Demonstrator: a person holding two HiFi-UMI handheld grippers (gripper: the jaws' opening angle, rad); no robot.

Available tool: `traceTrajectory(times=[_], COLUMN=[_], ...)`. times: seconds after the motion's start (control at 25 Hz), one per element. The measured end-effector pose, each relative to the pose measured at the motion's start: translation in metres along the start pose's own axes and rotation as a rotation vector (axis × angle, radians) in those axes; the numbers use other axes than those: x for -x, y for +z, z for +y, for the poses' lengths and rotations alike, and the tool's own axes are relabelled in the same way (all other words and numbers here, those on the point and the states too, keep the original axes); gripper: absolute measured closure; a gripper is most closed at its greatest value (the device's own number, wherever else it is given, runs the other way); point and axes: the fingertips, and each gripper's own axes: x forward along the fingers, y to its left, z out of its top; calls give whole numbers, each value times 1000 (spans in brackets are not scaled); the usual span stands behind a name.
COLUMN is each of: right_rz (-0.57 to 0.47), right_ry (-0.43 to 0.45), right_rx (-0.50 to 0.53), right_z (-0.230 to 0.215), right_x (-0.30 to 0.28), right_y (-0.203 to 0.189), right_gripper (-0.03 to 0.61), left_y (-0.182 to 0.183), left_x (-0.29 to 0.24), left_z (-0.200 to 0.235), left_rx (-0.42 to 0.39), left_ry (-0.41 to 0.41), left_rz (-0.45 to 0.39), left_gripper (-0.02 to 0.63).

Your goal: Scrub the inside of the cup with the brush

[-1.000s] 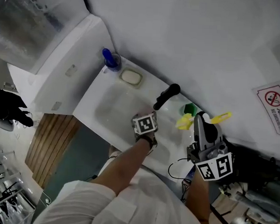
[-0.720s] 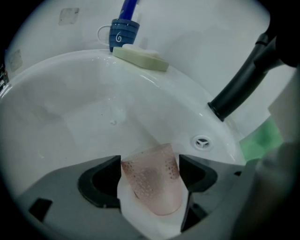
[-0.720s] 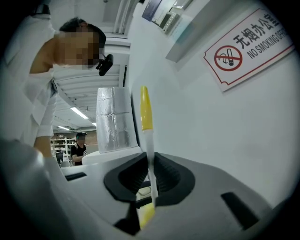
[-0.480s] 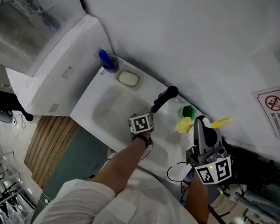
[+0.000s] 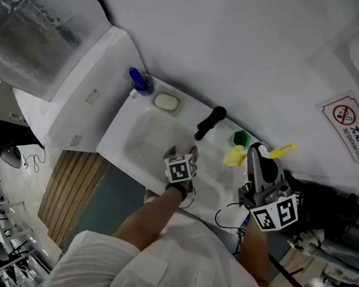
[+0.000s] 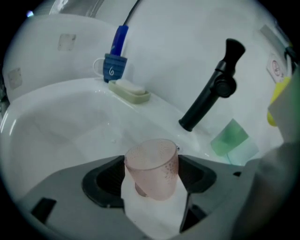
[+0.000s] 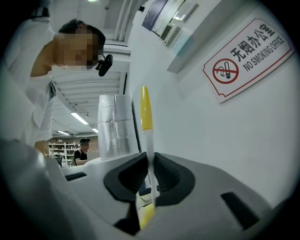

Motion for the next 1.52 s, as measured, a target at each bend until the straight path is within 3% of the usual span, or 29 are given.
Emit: traceTrajectory(times=[0.28,0.6,0.76,1.0,1.52], right_rz=[-48,-137,-133,-71,-52], right_ry=[28,115,172,217,81], right_rx=[-2,-22,-3,77,21], right_z=[18,51,70,88,49], right_x=[5,5,3,8,20], right_y=[13,49,55,50,28], right_gripper=[538,538,538,538,537], left_y=[26,28,28,43,65], left_x=[38,113,153,185,212], left_z=[-20,-91,-132,-176,-227], left_rx=[-270,-674,-846,-964,-1155], left_ry=[-120,-465,-595,-697,-770], left_rz=[-152,-328,-392,-406,-498], left_gripper=[267,272,273,275,281])
